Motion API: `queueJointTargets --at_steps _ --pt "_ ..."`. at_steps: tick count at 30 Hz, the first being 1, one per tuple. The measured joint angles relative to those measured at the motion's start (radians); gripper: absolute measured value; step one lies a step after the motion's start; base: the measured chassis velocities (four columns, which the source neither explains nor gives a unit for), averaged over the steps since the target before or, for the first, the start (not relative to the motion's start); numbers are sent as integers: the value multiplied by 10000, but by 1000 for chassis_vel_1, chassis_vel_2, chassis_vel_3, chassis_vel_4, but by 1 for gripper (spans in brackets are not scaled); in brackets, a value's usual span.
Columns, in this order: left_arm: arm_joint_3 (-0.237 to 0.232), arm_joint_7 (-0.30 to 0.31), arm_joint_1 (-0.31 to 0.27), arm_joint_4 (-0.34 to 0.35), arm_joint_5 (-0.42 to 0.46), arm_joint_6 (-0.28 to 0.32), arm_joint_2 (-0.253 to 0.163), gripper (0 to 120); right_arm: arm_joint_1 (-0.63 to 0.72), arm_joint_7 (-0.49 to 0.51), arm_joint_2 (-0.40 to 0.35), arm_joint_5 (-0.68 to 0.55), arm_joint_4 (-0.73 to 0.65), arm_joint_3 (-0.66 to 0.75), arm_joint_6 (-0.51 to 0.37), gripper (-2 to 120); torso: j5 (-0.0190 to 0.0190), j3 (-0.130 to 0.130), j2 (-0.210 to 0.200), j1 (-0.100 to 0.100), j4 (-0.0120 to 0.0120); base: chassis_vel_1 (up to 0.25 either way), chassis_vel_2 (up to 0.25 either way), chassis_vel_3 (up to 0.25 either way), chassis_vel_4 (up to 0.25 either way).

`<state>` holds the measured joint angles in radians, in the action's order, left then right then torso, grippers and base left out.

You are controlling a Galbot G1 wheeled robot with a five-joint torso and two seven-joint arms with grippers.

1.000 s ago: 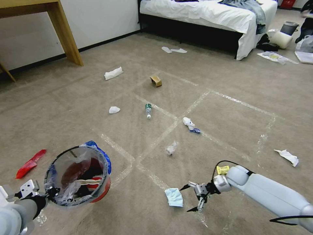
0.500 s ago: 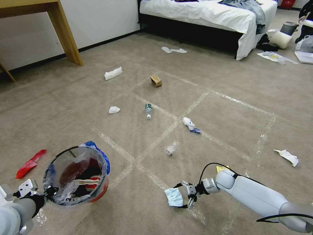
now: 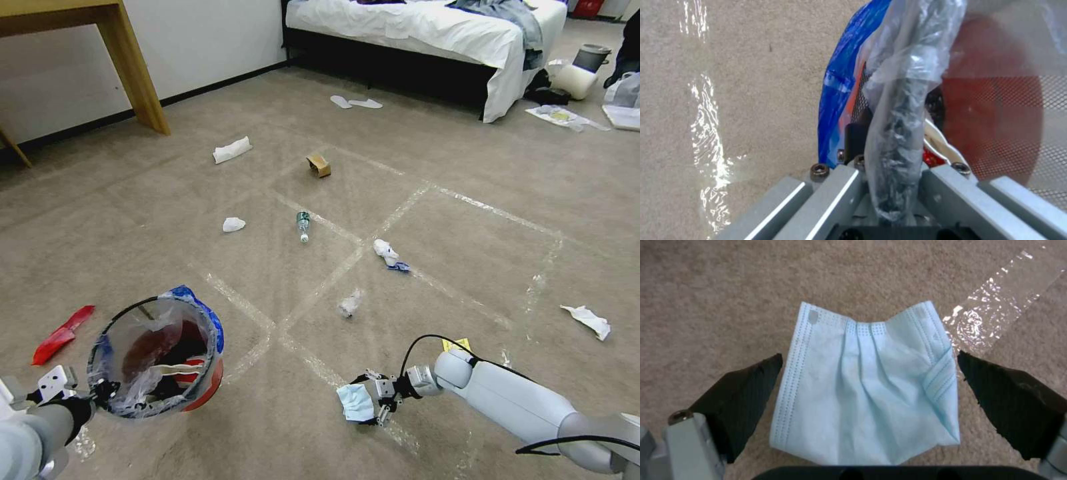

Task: Pick up the trash bin and place the garbage on the floor into it.

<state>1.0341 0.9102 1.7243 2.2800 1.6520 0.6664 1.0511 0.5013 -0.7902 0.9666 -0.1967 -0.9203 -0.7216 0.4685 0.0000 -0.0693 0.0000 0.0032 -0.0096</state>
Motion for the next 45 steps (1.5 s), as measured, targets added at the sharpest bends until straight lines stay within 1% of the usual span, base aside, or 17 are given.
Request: queueJointTargets --at_steps 12,20,23,25,26,27,29,30,31,32,33,35,37,39,40,43,45 --pt "-49 -104 36 56 -180 -35 113 0 91 690 397 270 494 -35 -164 100 0 0 1 0 0 0 0 0 0" --pt "-114 -166 3 12 -305 -63 121 0 116 947 394 216 384 -58 -294 98 -1 1 1 0 0 0 0 0 0" --pt "-138 -192 -43 9 -317 -80 97 0 115 990 377 137 403 -36 -355 82 0 0 1 0 -1 0 0 0 0" --pt "-137 -194 -46 9 -317 -85 86 0 112 991 361 113 393 -40 -381 80 0 0 0 0 -1 0 0 0 0" --pt "-132 -202 -49 6 -316 -99 66 0 101 997 341 100 382 -49 -432 72 0 1 0 0 -1 0 0 0 0" --pt "-132 -202 -49 6 -316 -99 66 0 101 997 341 100 382 -49 -432 72 0 1 0 0 -1 0 0 0 0" --pt "-123 -225 -49 5 -320 -116 54 0 80 1005 333 125 429 -50 -444 64 0 1 1 0 0 0 0 0 0" --pt "-123 -225 -49 5 -320 -116 54 0 80 1005 333 125 429 -50 -444 64 0 1 1 0 0 0 0 0 0" --pt "-121 -234 -50 5 -324 -119 53 0 69 1003 329 129 446 -51 -448 60 0 0 0 0 0 0 0 0 0" --pt "-121 -258 -51 6 -346 -130 53 0 58 1002 318 138 453 -54 -451 51 0 1 0 0 0 0 0 0 0" --pt "-121 -258 -51 6 -346 -130 53 0 58 1002 318 138 453 -54 -451 51 0 1 0 0 0 0 0 0 0" --pt "-125 -303 -61 6 -369 -156 58 0 58 1003 291 135 426 -71 -474 40 0 0 0 0 0 0 0 0 0" --pt "-126 -311 -63 6 -376 -160 58 0 61 1005 279 132 407 -77 -491 38 1 1 1 0 0 0 0 0 0" --pt "-127 -360 -64 2 -394 -174 52 0 68 1005 236 67 340 -105 -553 25 0 0 0 0 -1 0 0 0 0" --pt "-127 -360 -64 2 -394 -174 52 0 68 1005 236 67 340 -105 -553 25 0 0 0 0 -1 0 0 0 0" --pt "-126 -385 -84 -31 -402 -199 20 0 55 992 218 -3 314 -124 -627 17 0 0 0 0 0 0 0 0 0" --pt "-148 -386 -141 -58 -401 -212 -7 0 30 966 210 -92 330 -110 -631 5 0 0 0 0 0 0 0 0 0"
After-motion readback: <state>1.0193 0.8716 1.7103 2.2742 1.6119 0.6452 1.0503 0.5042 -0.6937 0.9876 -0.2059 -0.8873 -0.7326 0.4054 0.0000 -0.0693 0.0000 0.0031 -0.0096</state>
